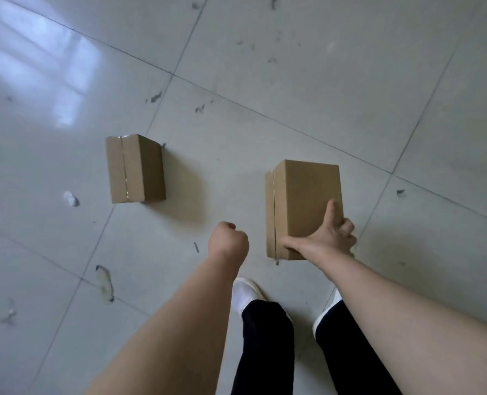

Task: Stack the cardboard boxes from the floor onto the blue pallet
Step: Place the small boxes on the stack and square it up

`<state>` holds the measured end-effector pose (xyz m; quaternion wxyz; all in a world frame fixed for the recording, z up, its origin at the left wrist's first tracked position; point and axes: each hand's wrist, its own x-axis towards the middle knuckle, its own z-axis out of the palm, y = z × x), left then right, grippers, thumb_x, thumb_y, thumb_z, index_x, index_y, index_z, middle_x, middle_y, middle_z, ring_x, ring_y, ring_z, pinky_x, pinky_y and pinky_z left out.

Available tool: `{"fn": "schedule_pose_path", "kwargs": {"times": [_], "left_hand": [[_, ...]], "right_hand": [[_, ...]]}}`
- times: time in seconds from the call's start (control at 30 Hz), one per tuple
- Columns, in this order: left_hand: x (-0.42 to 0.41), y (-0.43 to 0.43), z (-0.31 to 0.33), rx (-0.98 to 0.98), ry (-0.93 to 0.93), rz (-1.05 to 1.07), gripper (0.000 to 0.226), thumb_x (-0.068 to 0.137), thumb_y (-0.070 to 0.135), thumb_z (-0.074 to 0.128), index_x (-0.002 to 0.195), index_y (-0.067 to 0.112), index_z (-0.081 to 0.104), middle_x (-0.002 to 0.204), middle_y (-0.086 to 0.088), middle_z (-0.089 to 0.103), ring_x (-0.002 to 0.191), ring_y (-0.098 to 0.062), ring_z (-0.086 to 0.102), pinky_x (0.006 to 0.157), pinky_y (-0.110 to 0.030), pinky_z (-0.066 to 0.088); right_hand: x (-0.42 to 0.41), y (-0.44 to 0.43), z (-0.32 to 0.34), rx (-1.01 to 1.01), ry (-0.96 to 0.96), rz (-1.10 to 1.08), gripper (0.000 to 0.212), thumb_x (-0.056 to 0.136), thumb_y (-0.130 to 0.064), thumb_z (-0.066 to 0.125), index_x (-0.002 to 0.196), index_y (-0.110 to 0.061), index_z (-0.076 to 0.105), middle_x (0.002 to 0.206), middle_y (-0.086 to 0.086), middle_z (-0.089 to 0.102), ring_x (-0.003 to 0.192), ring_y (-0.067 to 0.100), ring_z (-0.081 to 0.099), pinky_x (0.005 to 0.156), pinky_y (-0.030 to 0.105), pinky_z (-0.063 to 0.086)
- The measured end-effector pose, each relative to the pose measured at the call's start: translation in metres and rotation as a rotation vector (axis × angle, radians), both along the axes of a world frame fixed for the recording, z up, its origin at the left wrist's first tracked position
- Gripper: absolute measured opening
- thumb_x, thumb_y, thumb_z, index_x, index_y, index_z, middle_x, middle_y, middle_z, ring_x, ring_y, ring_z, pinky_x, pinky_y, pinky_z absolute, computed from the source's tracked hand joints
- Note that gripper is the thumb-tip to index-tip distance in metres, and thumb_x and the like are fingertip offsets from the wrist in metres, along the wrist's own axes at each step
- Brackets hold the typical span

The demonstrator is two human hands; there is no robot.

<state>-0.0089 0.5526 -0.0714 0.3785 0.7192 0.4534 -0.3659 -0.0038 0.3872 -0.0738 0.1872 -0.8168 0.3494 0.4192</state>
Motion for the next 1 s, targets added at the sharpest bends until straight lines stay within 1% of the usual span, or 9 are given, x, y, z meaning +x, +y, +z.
{"fn": "schedule_pose_path", "kwargs": {"times": [0.07, 0.2, 0.27, 0.37, 0.5, 0.67, 0.73, 0.9, 1.0], "left_hand": [[0.007, 0.042, 0.026, 0.042, -0.019, 0.006, 0.048, 0.092, 0.011, 0.044, 0.14, 0.012, 0.046, 0.132, -0.011, 0.055, 0.116, -0.03, 0.055, 0.085, -0.03, 0.048], [0.025, 0.123, 0.059, 0.138, -0.02, 0.019, 0.049, 0.094, 0.011, 0.046, 0.143, 0.01, 0.041, 0.137, -0.014, 0.053, 0.123, -0.031, 0.051, 0.098, -0.032, 0.042], [0.038, 0.157, 0.063, 0.162, -0.009, 0.054, 0.047, 0.094, 0.012, 0.048, 0.141, 0.009, 0.042, 0.134, -0.014, 0.053, 0.111, -0.027, 0.053, 0.089, -0.031, 0.042], [0.06, 0.194, 0.05, 0.148, -0.009, 0.148, 0.023, 0.094, 0.012, 0.049, 0.117, 0.009, 0.052, 0.104, -0.009, 0.053, 0.082, -0.021, 0.046, 0.076, -0.028, 0.035], [0.092, 0.234, 0.022, 0.128, 0.023, 0.19, 0.046, 0.093, 0.014, 0.053, 0.137, 0.005, 0.04, 0.099, -0.006, 0.051, 0.094, -0.026, 0.047, 0.074, -0.028, 0.036], [0.127, 0.274, -0.045, 0.14, 0.081, 0.153, 0.066, 0.089, 0.02, 0.062, 0.145, 0.008, 0.029, 0.14, -0.012, 0.045, 0.124, -0.032, 0.046, 0.095, -0.035, 0.042], [0.136, 0.284, -0.075, 0.203, 0.099, 0.103, 0.077, 0.084, 0.02, 0.068, 0.147, 0.009, 0.025, 0.146, -0.013, 0.039, 0.133, -0.034, 0.039, 0.108, -0.042, 0.038], [0.142, 0.301, -0.136, 0.364, 0.161, -0.088, 0.112, 0.069, 0.037, 0.075, 0.152, 0.024, 0.001, 0.157, -0.009, 0.01, 0.145, -0.032, 0.01, 0.116, -0.046, 0.023], [0.139, 0.308, -0.165, 0.321, 0.201, -0.15, 0.135, 0.06, 0.047, 0.08, 0.15, 0.024, -0.017, 0.157, -0.008, 0.005, 0.144, -0.033, 0.011, 0.117, -0.049, 0.02]], "right_hand": [[0.016, 0.038, 0.021, 0.022, -0.018, 0.02, 0.136, 0.047, -0.056, 0.08, 0.147, -0.041, -0.01, 0.145, 0.01, 0.011, 0.128, 0.032, 0.029, 0.107, 0.052, 0.035], [0.051, 0.107, 0.045, 0.099, -0.057, 0.033, 0.133, 0.05, -0.055, 0.08, 0.148, -0.041, -0.009, 0.143, 0.011, 0.015, 0.127, 0.033, 0.029, 0.104, 0.048, 0.037], [0.069, 0.139, 0.047, 0.12, -0.075, 0.05, 0.134, 0.049, -0.054, 0.08, 0.148, -0.041, -0.009, 0.143, 0.011, 0.016, 0.127, 0.033, 0.03, 0.104, 0.047, 0.038], [0.095, 0.175, 0.036, 0.145, -0.064, 0.089, 0.135, 0.048, -0.054, 0.081, 0.148, -0.041, -0.009, 0.145, 0.011, 0.016, 0.128, 0.033, 0.031, 0.106, 0.047, 0.037], [0.131, 0.217, 0.007, 0.21, -0.007, 0.099, 0.134, 0.052, -0.05, 0.083, 0.149, -0.04, -0.008, 0.142, 0.01, 0.019, 0.129, 0.033, 0.031, 0.105, 0.044, 0.038], [0.159, 0.253, -0.042, 0.235, 0.022, 0.128, 0.132, 0.054, -0.048, 0.083, 0.149, -0.04, -0.007, 0.142, 0.007, 0.019, 0.131, 0.031, 0.03, 0.105, 0.041, 0.035], [0.164, 0.262, -0.067, 0.208, 0.022, 0.145, 0.133, 0.052, -0.05, 0.083, 0.149, -0.041, -0.007, 0.142, 0.008, 0.019, 0.13, 0.031, 0.03, 0.106, 0.042, 0.034], [0.168, 0.278, -0.122, 0.123, 0.018, 0.106, 0.133, 0.052, -0.05, 0.084, 0.149, -0.04, -0.006, 0.14, 0.01, 0.021, 0.128, 0.034, 0.032, 0.105, 0.043, 0.034], [0.164, 0.282, -0.148, 0.099, 0.054, 0.106, 0.136, 0.051, -0.05, 0.085, 0.149, -0.039, -0.008, 0.139, 0.011, 0.022, 0.128, 0.035, 0.033, 0.103, 0.041, 0.037]]}}
